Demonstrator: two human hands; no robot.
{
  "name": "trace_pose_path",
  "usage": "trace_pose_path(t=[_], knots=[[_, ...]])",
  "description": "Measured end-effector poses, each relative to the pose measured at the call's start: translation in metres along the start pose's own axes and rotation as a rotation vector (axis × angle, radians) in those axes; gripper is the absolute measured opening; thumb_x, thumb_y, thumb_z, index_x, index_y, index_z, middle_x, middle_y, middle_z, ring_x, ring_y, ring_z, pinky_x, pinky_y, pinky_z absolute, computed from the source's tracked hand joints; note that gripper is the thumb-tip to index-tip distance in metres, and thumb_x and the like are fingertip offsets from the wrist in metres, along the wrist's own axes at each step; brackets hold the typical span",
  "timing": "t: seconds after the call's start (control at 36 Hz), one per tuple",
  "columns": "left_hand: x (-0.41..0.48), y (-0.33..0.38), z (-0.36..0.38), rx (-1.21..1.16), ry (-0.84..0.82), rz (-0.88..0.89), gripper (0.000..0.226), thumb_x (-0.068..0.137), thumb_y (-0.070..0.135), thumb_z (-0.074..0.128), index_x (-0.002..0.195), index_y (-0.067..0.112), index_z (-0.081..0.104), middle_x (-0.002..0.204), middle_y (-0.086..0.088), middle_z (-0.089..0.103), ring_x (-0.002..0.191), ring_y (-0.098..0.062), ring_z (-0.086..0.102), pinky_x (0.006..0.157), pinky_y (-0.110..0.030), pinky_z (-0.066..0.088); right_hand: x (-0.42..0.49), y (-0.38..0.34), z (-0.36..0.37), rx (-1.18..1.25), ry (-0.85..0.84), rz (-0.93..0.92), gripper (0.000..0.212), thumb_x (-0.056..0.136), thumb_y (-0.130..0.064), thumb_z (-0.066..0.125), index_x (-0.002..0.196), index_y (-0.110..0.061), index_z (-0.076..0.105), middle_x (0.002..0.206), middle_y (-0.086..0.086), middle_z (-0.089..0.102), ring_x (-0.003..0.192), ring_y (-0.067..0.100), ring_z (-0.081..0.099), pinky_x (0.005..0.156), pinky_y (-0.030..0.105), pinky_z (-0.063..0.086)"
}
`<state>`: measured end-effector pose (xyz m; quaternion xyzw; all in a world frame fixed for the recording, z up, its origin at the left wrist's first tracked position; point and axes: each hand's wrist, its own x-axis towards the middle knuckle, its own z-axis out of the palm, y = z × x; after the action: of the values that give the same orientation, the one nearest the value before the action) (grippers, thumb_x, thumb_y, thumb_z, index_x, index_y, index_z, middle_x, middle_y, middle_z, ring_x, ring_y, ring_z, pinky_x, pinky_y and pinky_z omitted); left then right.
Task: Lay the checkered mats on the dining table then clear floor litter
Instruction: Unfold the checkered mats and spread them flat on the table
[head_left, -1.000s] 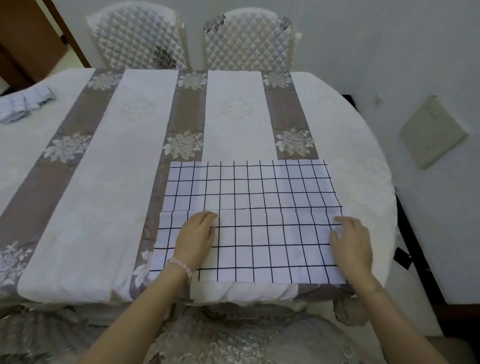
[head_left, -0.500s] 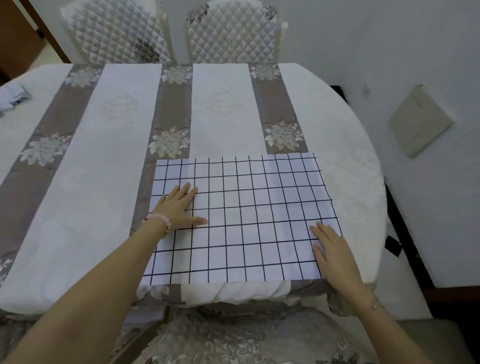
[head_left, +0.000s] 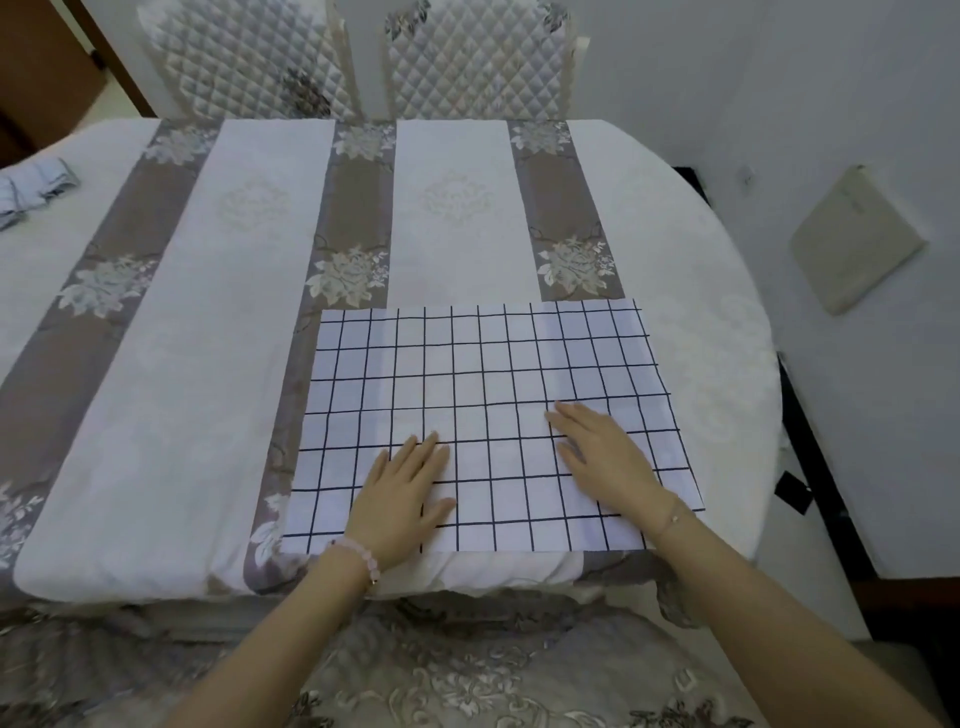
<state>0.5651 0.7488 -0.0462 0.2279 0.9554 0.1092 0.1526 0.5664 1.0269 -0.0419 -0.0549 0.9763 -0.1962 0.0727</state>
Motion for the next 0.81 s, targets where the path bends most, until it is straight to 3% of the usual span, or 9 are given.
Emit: trace_pose_path(t=[0.14,0.31,0.39,0.47,0.53,0.58,0.64,0.72,0.81], knots=[[-0.018,-0.006,0.01,-0.019,0.023,-0.024,0.097,0.07,0.076,-0.016,0.149,0.027,0.013,0.157,0.012,0.003,0.146,-0.011,0.001,0.115,-0.029,-0.005,0.025,0.026,-0.013,-0.122,-0.048,0.128,0.05,0.1,-0.025,0.033,0.148,-0.018,0.024,0.157,-0.003,0.02,0.145,0.019,0.017,0.117,0.04,0.02],[-0.038,-0.006,0.015,-0.024,0.021,-0.046,0.092,0.07,0.075,-0.019,0.148,0.031,0.006,0.151,0.018,-0.006,0.143,-0.007,-0.006,0.118,-0.03,-0.003,0.033,0.043,-0.024,-0.097,-0.076,0.201,0.05,0.099,-0.024,0.031,0.148,-0.015,0.023,0.158,-0.002,0.017,0.145,0.02,0.015,0.116,0.047,0.02],[-0.042,-0.003,0.015,-0.041,0.024,-0.057,0.092,0.074,0.076,-0.014,0.148,0.028,0.012,0.151,0.017,-0.002,0.146,-0.012,0.001,0.117,-0.031,-0.002,0.034,0.044,-0.023,-0.11,-0.087,0.193,0.051,0.099,-0.025,0.029,0.148,-0.015,0.02,0.158,-0.001,0.016,0.144,0.02,0.016,0.114,0.05,0.021],[-0.041,0.0,0.009,-0.017,-0.03,-0.089,0.087,0.074,0.069,-0.001,0.149,0.028,0.012,0.156,0.013,-0.001,0.147,-0.013,0.001,0.118,-0.031,0.0,0.035,0.04,-0.027,-0.036,-0.133,0.22,0.055,0.099,-0.025,0.032,0.151,-0.016,0.014,0.159,-0.002,0.01,0.146,0.019,0.009,0.117,0.049,0.011],[-0.039,0.001,0.002,-0.026,-0.075,-0.095,0.085,0.074,0.066,0.005,0.15,0.027,0.012,0.158,0.011,0.002,0.147,-0.013,0.002,0.118,-0.032,0.003,0.034,0.034,-0.031,0.083,-0.096,0.208,0.057,0.098,-0.022,0.038,0.15,-0.015,0.015,0.159,0.002,0.012,0.147,0.02,0.01,0.12,0.042,0.01],[-0.038,0.004,-0.009,-0.103,-0.097,-0.123,0.072,0.086,0.059,0.026,0.149,0.026,0.016,0.158,0.008,0.008,0.147,-0.013,0.006,0.119,-0.033,0.006,0.029,0.021,-0.036,0.194,-0.021,0.197,0.055,0.097,-0.015,0.043,0.148,-0.012,0.024,0.156,0.006,0.023,0.144,0.021,0.02,0.117,0.032,0.016],[-0.042,0.009,-0.019,-0.2,0.004,-0.146,0.058,0.094,0.038,0.044,0.147,0.025,0.023,0.156,0.004,0.022,0.146,-0.014,0.014,0.119,-0.034,0.009,0.021,0.002,-0.04,0.336,0.034,0.247,0.047,0.096,-0.013,0.045,0.142,-0.011,0.037,0.149,0.007,0.037,0.135,0.022,0.037,0.109,0.028,0.028],[-0.058,0.018,-0.032,-0.343,0.284,-0.212,0.047,0.094,0.022,0.052,0.139,0.019,0.042,0.145,0.0,0.043,0.139,-0.017,0.031,0.115,-0.031,0.02,0.006,-0.026,-0.037,0.526,0.022,0.26,0.034,0.095,-0.015,0.047,0.128,-0.012,0.054,0.132,0.007,0.056,0.117,0.02,0.053,0.092,0.025,0.04],[-0.088,0.026,-0.043,-0.656,0.473,-0.382,0.028,0.093,0.016,0.054,0.121,0.02,0.058,0.124,0.001,0.06,0.12,-0.013,0.052,0.098,-0.025,0.04,-0.008,-0.058,-0.027,0.659,-0.065,0.182,0.023,0.094,-0.018,0.051,0.114,-0.015,0.062,0.113,0.005,0.066,0.102,0.017,0.06,0.073,0.017,0.045]])
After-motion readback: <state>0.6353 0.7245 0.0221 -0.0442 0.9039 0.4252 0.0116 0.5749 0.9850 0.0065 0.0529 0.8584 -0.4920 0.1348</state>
